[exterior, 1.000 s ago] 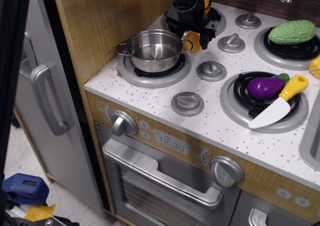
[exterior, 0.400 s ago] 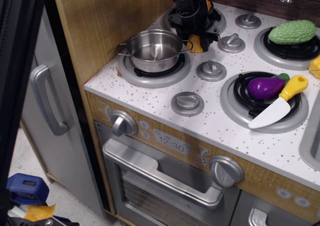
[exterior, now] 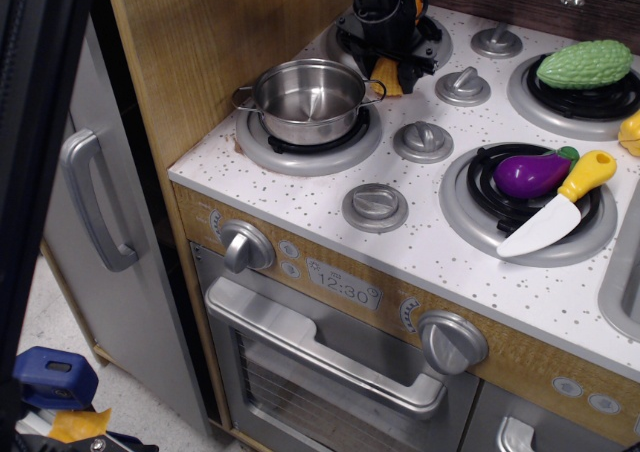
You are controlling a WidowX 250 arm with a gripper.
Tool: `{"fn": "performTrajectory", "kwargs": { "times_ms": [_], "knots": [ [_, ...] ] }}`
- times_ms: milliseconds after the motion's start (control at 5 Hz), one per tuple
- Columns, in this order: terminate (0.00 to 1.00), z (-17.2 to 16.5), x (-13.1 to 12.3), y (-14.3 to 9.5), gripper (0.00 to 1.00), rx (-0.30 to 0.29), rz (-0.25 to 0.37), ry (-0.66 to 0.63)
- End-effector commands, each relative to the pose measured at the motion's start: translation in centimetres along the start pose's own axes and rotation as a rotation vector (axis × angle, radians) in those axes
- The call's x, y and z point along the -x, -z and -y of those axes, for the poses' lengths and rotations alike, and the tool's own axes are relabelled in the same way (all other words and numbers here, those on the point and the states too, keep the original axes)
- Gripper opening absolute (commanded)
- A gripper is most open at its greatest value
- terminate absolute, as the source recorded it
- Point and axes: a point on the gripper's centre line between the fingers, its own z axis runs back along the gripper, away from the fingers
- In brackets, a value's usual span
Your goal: Put corn in pan which is on stove
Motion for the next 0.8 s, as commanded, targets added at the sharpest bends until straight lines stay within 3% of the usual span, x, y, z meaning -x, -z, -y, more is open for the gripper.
{"fn": "performTrajectory", "kwargs": {
  "times_ms": [0,600],
  "knots": [
    [0.0,-2.1,-4.2,-6.0,0.0,-0.072,0.08,0.045],
    [0.0,-2.9,-2.8,-13.3,0.0,-0.218,0.05,0.042]
  ]
}}
